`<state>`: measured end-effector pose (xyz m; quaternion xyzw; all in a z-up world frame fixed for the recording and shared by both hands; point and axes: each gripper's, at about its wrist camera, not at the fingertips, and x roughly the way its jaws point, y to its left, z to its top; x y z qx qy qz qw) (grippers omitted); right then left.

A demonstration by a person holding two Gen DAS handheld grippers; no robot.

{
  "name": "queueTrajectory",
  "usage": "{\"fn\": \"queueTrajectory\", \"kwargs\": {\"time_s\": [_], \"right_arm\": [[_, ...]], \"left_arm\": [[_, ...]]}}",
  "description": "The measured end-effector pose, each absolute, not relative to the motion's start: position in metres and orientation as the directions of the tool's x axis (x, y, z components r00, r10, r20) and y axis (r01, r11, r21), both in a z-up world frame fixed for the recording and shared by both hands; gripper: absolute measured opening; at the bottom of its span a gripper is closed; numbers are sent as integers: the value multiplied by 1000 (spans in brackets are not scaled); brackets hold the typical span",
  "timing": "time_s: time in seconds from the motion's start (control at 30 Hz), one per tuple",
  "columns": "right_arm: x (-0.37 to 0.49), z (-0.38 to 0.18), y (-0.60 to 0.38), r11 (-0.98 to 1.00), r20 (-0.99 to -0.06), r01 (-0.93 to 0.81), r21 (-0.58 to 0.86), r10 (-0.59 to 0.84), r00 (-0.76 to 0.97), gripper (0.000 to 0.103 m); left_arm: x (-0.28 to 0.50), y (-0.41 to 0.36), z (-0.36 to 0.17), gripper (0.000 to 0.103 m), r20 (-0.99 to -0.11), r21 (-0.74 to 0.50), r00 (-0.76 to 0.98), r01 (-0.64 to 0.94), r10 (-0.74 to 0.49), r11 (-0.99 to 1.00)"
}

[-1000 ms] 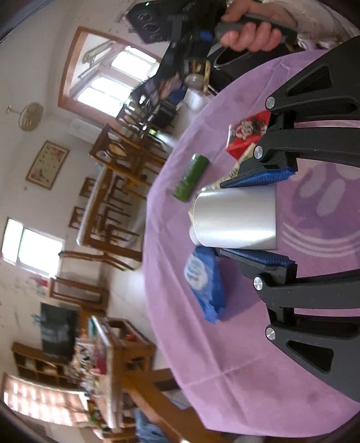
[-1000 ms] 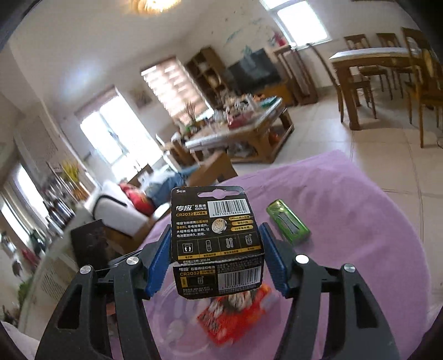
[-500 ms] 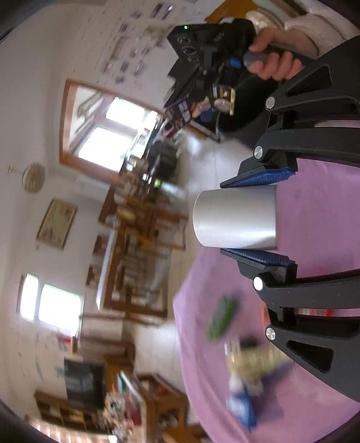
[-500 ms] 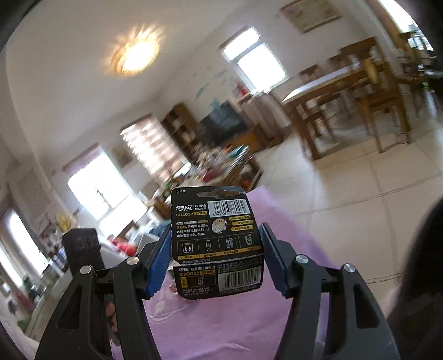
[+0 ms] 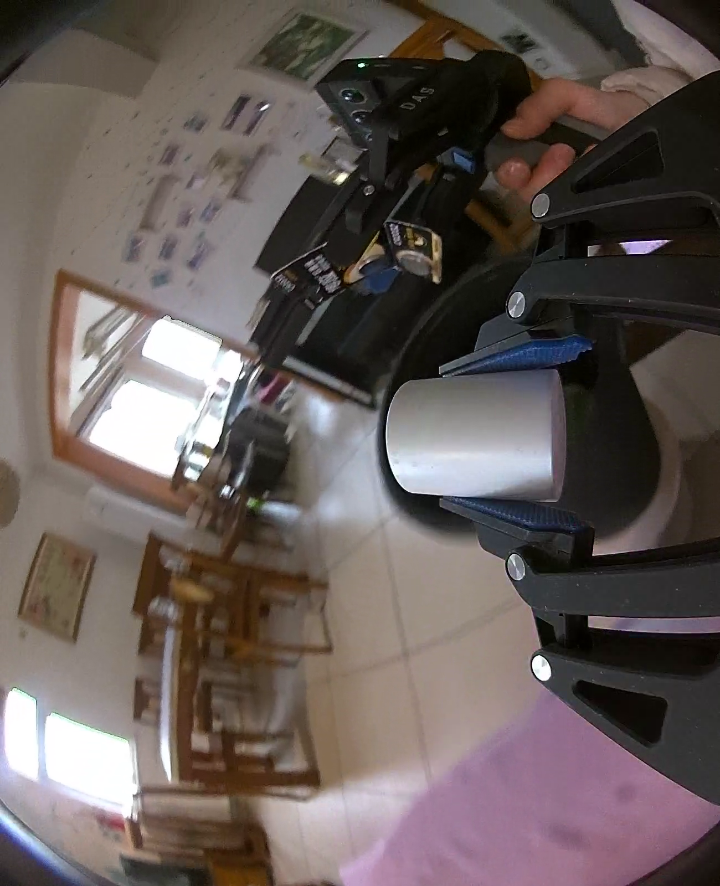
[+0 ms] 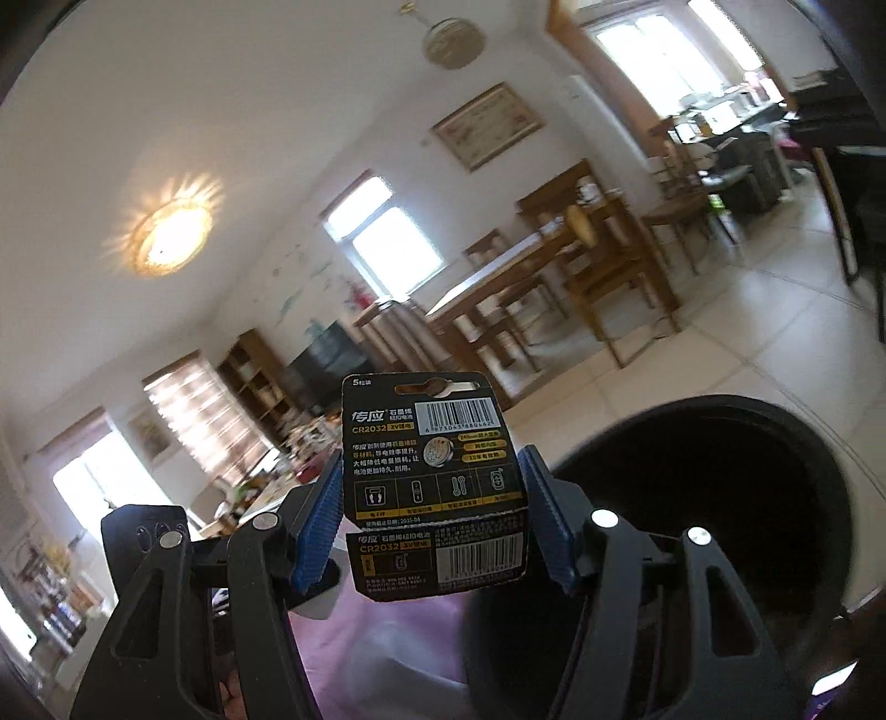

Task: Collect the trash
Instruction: 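Carry the cylinder and battery card over the black bin and open both tools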

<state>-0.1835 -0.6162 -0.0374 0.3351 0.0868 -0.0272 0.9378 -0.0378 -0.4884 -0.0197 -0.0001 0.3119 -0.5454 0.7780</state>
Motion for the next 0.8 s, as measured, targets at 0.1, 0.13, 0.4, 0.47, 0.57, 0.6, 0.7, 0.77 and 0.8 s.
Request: {"fn": "queueTrajectory", "kwargs": {"time_s": [0.1, 0.13, 0.4, 0.47, 0.57, 0.6, 0.7, 0.77, 0.8], "right_arm": [[-197, -49, -633, 752, -187, 142, 643, -25, 982, 60], [-197, -50, -638, 750, -189, 148, 645, -32, 982, 60], [-212, -73, -664, 726, -200, 186, 662, -68, 977, 60], [-212, -75, -664, 728, -209, 191, 658, -67, 976, 60], [-213, -81, -665, 721, -219, 199, 664, -67, 973, 61], [-214, -81, -663, 719, -225, 202, 665, -65, 972, 61], [-216, -84, -663, 720, -244, 212, 661, -61, 968, 63], [-213, -82, -662, 724, -270, 219, 654, -47, 962, 78], [-213, -82, -662, 723, -277, 225, 653, -49, 960, 94]], "left_arm": [[-51, -531, -36, 40, -509, -338, 168, 863, -844, 376], [-56, -543, -43, 40, -520, -337, 156, 866, -840, 369], [-67, -595, -77, 40, -572, -320, 119, 878, -811, 355], [-68, -594, -81, 40, -578, -322, 115, 877, -808, 356], [-70, -593, -84, 40, -589, -315, 117, 878, -800, 361], [-71, -595, -87, 40, -594, -310, 119, 879, -796, 362], [-71, -590, -88, 47, -617, -288, 130, 880, -776, 377], [-73, -591, -86, 81, -632, -250, 166, 881, -757, 401], [-74, -588, -83, 98, -628, -223, 204, 878, -751, 424]]}}
